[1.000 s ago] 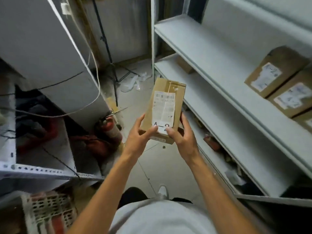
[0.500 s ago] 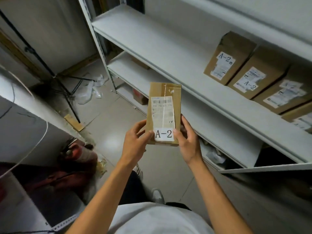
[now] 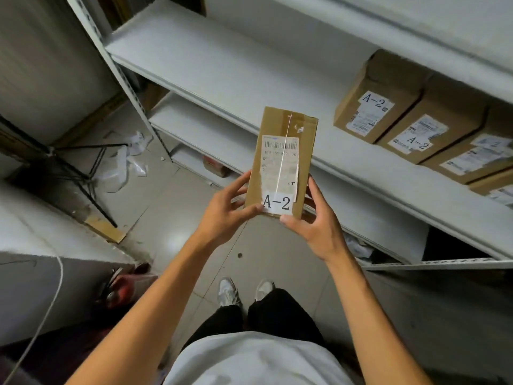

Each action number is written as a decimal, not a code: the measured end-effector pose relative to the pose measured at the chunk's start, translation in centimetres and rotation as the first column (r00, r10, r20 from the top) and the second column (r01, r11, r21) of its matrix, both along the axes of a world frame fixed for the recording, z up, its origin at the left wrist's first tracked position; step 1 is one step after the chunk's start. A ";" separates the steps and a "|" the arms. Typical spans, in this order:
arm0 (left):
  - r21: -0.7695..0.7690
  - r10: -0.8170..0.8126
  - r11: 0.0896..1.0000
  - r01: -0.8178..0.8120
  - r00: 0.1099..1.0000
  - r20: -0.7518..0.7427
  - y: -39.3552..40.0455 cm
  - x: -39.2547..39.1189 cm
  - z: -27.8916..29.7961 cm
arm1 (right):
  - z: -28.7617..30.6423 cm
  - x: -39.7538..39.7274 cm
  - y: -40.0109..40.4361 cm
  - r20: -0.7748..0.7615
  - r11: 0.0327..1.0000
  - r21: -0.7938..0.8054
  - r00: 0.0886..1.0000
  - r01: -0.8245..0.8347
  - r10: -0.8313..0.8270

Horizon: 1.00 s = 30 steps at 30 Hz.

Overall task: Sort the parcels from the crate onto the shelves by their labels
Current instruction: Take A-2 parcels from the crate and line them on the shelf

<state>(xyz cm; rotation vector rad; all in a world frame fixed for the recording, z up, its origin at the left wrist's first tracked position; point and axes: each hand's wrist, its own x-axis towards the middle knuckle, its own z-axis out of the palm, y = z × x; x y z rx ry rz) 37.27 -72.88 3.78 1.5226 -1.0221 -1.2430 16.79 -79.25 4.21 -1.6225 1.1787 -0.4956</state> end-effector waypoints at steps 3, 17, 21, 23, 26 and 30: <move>-0.012 -0.075 0.997 0.076 0.997 0.028 -3.1 0.3 0.0 | -0.5 -0.1 -2.0 -0.002 0.999 -0.010 0.999 0.053 -0.053; -0.114 -0.051 0.988 0.105 0.916 0.398 -25.1 -1.7 -6.0 | -9.1 1.3 -21.5 -0.045 0.921 -0.255 0.948 0.293 -0.314; -0.214 0.026 0.971 0.106 0.844 0.536 -30.8 -1.2 -9.4 | -12.8 2.4 -26.2 -0.056 0.864 -0.356 0.915 0.356 -0.400; -0.261 0.055 0.958 0.122 0.811 0.583 -32.9 -1.1 -11.4 | -14.3 2.6 -27.8 -0.056 0.849 -0.369 0.902 0.379 -0.427; -0.361 0.114 0.922 0.137 0.797 0.593 -35.6 -1.0 -13.7 | -15.6 2.5 -28.8 -0.028 0.839 -0.355 0.893 0.412 -0.450; -0.402 0.128 0.906 0.131 0.822 0.556 -38.2 -1.0 -14.9 | -16.9 2.5 -28.8 0.044 0.821 -0.397 0.902 0.410 -0.429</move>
